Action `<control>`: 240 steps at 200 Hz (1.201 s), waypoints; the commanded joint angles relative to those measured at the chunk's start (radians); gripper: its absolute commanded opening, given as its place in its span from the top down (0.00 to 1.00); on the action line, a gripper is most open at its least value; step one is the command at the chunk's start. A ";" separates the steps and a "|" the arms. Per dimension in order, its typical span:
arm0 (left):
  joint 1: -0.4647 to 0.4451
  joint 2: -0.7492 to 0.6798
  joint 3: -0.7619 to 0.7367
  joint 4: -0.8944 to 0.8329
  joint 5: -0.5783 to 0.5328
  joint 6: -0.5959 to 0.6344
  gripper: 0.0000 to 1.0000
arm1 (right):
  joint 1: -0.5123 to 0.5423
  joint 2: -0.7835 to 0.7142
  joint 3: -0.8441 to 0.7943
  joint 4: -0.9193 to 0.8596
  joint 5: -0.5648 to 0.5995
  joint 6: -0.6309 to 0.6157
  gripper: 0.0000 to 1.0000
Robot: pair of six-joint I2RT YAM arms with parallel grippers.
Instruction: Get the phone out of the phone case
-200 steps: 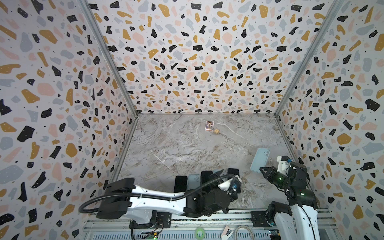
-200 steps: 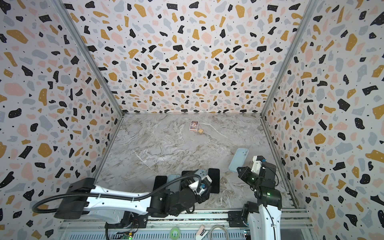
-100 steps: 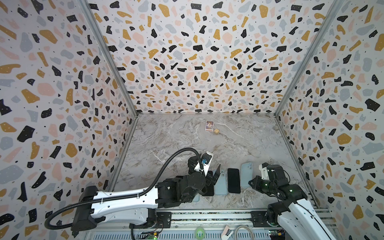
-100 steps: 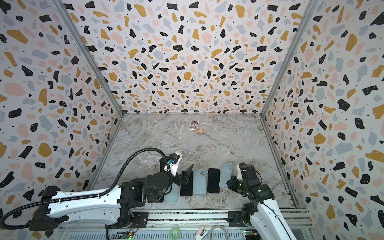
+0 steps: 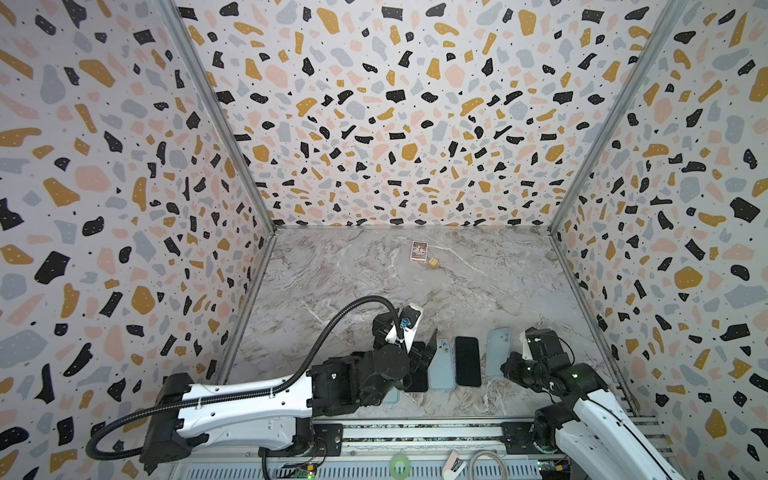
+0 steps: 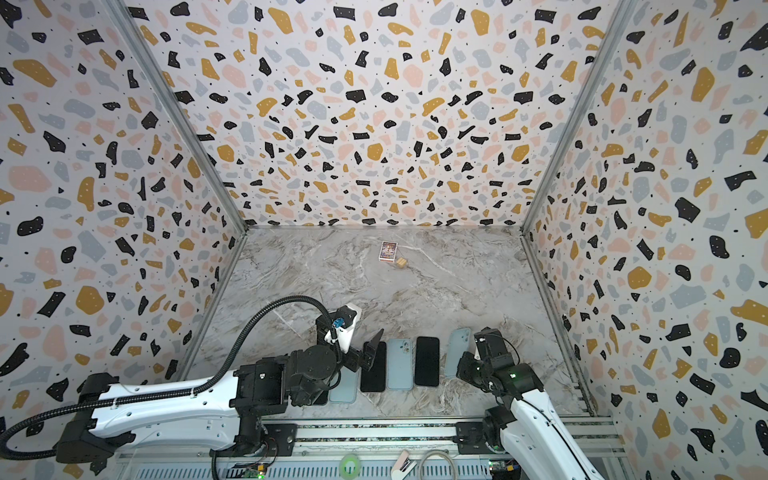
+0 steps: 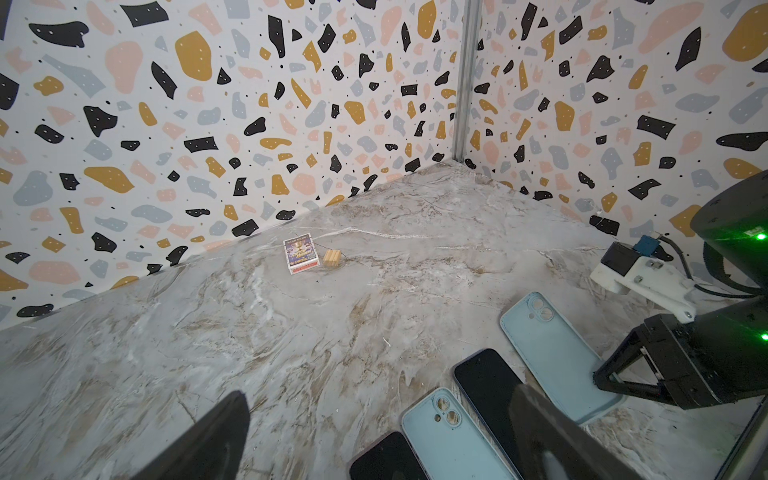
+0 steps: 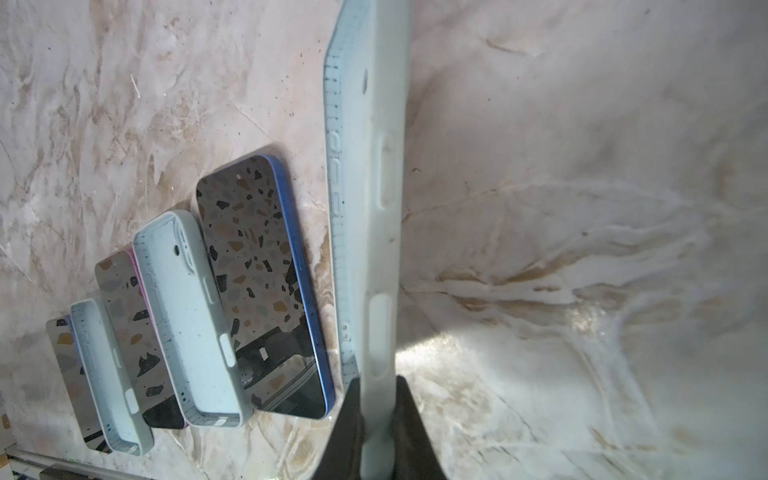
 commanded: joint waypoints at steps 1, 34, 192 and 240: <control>0.006 -0.015 0.024 0.024 -0.003 -0.012 0.00 | 0.004 -0.002 0.003 0.003 0.029 0.015 0.82; 0.006 -0.013 0.018 0.029 0.015 -0.025 0.00 | 0.004 -0.010 0.023 -0.013 0.079 0.043 0.57; 0.008 -0.079 -0.056 -0.018 0.005 -0.144 0.00 | 0.075 0.268 0.154 0.163 0.185 0.027 0.59; 0.008 -0.231 -0.114 -0.098 -0.049 -0.211 0.01 | 0.071 0.457 0.182 0.237 0.264 -0.021 0.79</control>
